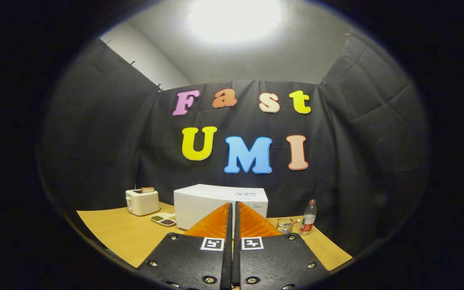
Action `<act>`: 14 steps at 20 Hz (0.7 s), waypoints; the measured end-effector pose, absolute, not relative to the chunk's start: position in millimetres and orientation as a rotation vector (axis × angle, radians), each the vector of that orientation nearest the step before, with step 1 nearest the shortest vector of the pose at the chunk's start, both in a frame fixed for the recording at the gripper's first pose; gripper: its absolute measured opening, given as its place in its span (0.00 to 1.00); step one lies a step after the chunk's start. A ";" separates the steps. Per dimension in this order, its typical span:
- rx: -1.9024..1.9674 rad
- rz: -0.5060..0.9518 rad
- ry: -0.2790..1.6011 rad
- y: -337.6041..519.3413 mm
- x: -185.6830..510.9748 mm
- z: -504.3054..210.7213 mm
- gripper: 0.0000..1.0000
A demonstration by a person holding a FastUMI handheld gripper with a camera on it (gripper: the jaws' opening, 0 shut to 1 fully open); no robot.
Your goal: Open the microwave, put the food inside, and close the microwave door.
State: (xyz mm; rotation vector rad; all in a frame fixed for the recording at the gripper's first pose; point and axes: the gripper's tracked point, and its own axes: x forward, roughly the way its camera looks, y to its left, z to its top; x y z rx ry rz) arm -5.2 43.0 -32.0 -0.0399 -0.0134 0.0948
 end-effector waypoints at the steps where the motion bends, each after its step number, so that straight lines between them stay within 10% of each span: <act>1: -0.043 0.128 0.003 49.8 -6.2 -38.7 0.01; 5: -0.070 0.148 0.049 53.0 -7.3 -56.4 0.03; 8: -0.086 0.119 0.046 49.3 -6.0 -55.1 0.65; 10: -0.071 0.103 0.055 49.1 -6.0 -56.8 0.88; 14: -0.075 0.113 0.039 50.7 -8.4 -51.9 0.97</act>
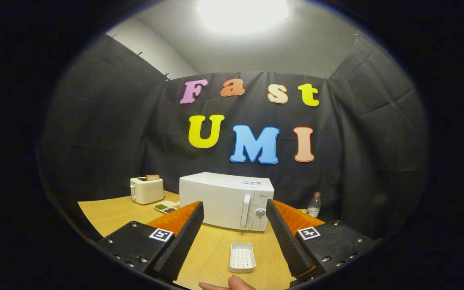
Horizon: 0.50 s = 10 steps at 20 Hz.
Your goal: Open the microwave, put the food inside, and close the microwave door.
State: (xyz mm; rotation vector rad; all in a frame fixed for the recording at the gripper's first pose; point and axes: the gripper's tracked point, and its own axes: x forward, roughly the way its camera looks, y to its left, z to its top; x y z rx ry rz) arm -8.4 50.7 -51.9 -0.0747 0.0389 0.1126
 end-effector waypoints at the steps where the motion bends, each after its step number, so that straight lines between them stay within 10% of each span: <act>1: -0.067 0.109 0.028 49.1 -9.2 -48.3 0.96; 10: -0.027 0.127 0.026 45.2 -5.0 -49.8 0.96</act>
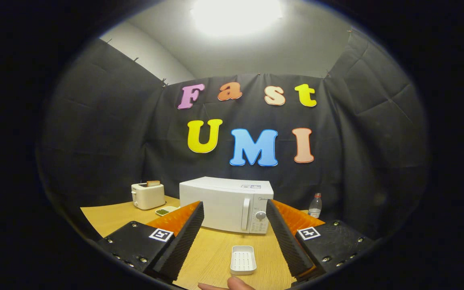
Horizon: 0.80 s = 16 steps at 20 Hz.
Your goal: Open the microwave, put the food inside, and close the microwave door.
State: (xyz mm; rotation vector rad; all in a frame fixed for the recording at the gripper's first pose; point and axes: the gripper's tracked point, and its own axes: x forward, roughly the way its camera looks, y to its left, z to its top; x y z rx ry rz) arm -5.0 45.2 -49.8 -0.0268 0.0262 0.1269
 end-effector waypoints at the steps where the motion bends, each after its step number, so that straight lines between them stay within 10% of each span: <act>1: -0.023 0.132 0.029 46.0 -4.4 -50.2 0.96; 16: -0.012 0.139 0.038 49.8 -7.1 -52.3 0.96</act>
